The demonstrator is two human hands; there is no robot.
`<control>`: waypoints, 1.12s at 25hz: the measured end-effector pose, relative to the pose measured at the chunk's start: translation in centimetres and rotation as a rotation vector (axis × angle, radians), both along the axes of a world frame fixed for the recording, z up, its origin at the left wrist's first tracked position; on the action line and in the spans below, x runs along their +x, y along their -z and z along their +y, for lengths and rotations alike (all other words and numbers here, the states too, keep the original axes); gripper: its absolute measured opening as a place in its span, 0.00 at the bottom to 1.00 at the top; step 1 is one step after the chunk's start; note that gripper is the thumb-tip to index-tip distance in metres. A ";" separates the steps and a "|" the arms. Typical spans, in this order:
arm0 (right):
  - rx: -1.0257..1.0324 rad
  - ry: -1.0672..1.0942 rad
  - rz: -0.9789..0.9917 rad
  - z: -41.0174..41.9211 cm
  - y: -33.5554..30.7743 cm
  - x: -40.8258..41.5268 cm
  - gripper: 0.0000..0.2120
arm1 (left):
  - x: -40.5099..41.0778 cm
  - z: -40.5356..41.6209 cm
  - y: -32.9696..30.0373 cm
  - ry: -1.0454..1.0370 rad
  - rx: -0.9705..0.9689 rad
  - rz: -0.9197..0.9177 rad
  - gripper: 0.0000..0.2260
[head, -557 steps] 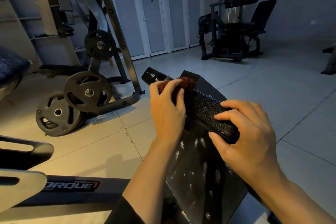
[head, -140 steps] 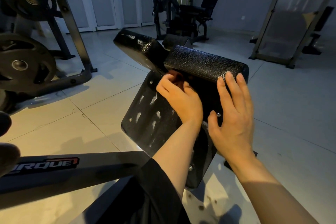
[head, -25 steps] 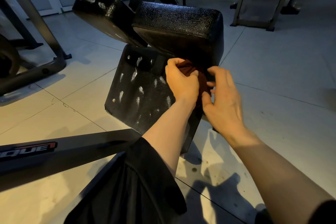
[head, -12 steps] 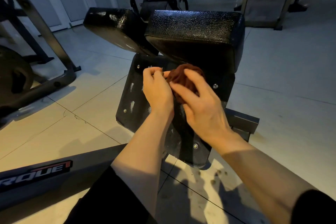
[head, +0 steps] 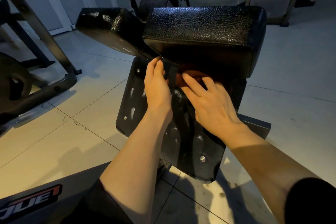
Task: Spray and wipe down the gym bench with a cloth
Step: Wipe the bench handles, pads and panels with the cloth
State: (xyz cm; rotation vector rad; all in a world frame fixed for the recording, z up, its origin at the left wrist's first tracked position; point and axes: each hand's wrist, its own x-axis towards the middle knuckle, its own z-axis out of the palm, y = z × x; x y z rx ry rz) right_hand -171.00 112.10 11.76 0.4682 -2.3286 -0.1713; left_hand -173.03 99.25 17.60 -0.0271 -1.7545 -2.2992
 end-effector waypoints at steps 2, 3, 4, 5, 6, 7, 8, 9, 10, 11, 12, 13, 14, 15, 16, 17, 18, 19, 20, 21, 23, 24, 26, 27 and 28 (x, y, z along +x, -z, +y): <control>-0.079 0.046 -0.113 -0.2 0.3 -0.5 0.31 | -0.4 -0.1 0.2 -0.002 -0.005 -0.006 0.09; -0.112 0.046 -0.139 -0.5 0.4 -0.5 0.31 | -0.8 -0.2 0.3 -0.012 -0.011 -0.001 0.09; -0.120 0.012 -0.137 -1.0 0.5 -0.4 0.30 | -1.1 -0.3 0.4 -0.023 -0.002 0.006 0.09; -0.099 -0.059 -0.116 -1.7 0.4 -0.3 0.27 | -1.5 -0.5 0.6 -0.041 0.022 0.010 0.09; -0.063 -0.142 -0.085 -2.5 0.2 -0.2 0.25 | -1.9 -0.7 0.9 -0.060 0.056 0.005 0.10; -0.028 -0.202 -0.056 -3.3 -0.3 -0.1 0.23 | -2.0 -0.9 1.1 -0.074 0.101 -0.002 0.12; -0.017 -0.222 -0.037 -3.7 -1.0 -0.3 0.25 | -2.1 -1.1 1.2 -0.085 0.149 -0.012 0.14; -0.028 -0.206 -0.031 -3.7 -1.7 -0.6 0.27 | -2.0 -1.2 1.2 -0.091 0.179 -0.015 0.15; -0.044 -0.172 -0.037 -3.3 -2.3 -1.0 0.30 | -1.9 -1.3 1.1 -0.088 0.175 -0.015 0.16; -0.069 -0.130 -0.068 -2.7 -2.4 -1.3 0.31 | -1.6 -1.5 0.9 -0.084 0.145 -0.015 0.17; -0.114 -0.078 -0.146 -2.1 -2.1 -1.5 0.31 | -1.4 -1.6 0.8 -0.074 0.110 -0.017 0.18; -0.177 -0.028 -0.239 -1.5 -1.5 -1.7 0.31 | -1.2 -1.8 0.7 -0.059 0.082 -0.022 0.19; -0.220 0.011 -0.319 -1.0 -0.8 -1.6 0.30 | -1.0 -1.9 0.6 -0.043 0.065 -0.031 0.19; -0.242 0.012 -0.356 -0.8 -0.3 -1.3 0.28 | -0.9 -1.9 0.5 -0.033 0.045 -0.040 0.19; -0.215 -0.028 -0.343 -0.9 -0.2 -1.0 0.27 | -0.9 -1.9 0.5 -0.019 0.029 -0.042 0.19; -0.162 -0.097 -0.298 -1.3 -0.4 -1.0 0.27 | -0.8 -1.7 0.5 0.004 0.035 -0.037 0.18; -0.126 -0.154 -0.242 -1.9 -1.0 -1.0 0.27 | -0.8 -1.5 0.5 0.034 0.063 -0.036 0.17; -0.108 -0.195 -0.187 -2.5 -1.8 -1.1 0.26 | -0.8 -1.3 0.5 0.060 0.099 -0.027 0.17; -0.089 -0.223 -0.143 -3.0 -2.4 -1.3 0.26 | -0.7 -1.2 0.5 0.081 0.127 -0.008 0.17; -0.079 -0.242 -0.125 -3.4 -2.6 -1.5 0.26 | -0.8 -1.1 0.5 0.083 0.130 0.014 0.18; -0.100 -0.196 -0.202 -2.9 -1.8 -2.0 0.28 | -0.9 -1.2 0.8 0.063 0.075 0.021 0.17; -0.152 -0.106 -0.286 -2.0 -1.1 -2.1 0.28 | -1.0 -1.2 0.9 0.051 0.035 0.017 0.16; -0.252 0.029 -0.386 -0.7 0.0 -1.9 0.26 | -1.1 -1.4 1.1 0.032 -0.014 0.018 0.15; -0.252 0.010 -0.364 -0.9 0.1 -1.5 0.25 | -1.3 -1.6 1.3 0.024 -0.015 0.013 0.15; -0.204 -0.062 -0.299 -1.5 -0.1 -1.2 0.24 | -1.5 -1.8 1.2 0.019 -0.005 0.012 0.15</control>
